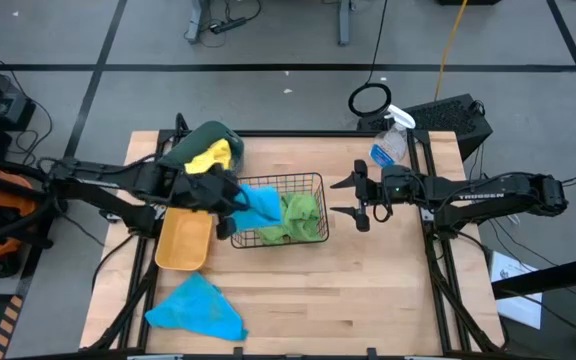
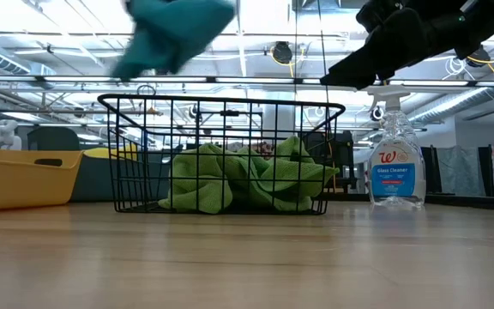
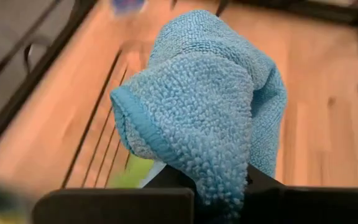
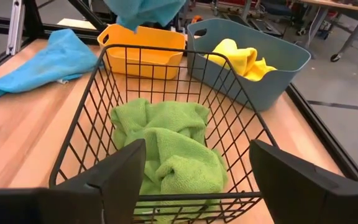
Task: Sort microfiber towel by color & place in baskets
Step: Put the top blue microfiber towel into the yellow bin
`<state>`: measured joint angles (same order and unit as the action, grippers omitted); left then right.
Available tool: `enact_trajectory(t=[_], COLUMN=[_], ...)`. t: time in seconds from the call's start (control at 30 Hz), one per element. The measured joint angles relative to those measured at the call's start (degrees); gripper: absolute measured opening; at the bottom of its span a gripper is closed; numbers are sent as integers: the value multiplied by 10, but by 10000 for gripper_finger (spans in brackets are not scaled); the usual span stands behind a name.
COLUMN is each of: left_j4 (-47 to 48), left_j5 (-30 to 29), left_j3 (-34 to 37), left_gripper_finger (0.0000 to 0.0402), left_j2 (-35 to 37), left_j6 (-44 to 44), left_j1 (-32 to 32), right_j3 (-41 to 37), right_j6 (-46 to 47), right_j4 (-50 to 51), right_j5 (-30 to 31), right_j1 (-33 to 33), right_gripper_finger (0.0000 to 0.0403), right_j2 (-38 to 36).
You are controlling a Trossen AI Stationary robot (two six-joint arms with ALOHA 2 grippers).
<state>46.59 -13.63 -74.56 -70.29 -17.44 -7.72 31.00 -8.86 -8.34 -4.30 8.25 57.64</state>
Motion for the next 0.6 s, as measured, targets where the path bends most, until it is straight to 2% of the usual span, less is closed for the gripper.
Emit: enact_trajectory(t=[0.13, 0.4, 0.6], left_j4=[120, 360, 390], left_j5=[-34, -41, -49], left_j3=[0, 0, 45], left_gripper_finger=[15, 15, 15], left_j2=[30, 48, 46], left_j6=[-108, -340, -429], left_j1=[-42, -135, -173], right_j3=[0, 0, 1], right_j6=[-2, -12, -11], right_j4=[4, 5, -2], right_j5=[0, 0, 0], right_j1=[0, 0, 0], right_gripper_finger=[279, 279, 279], right_j2=[0, 0, 0])
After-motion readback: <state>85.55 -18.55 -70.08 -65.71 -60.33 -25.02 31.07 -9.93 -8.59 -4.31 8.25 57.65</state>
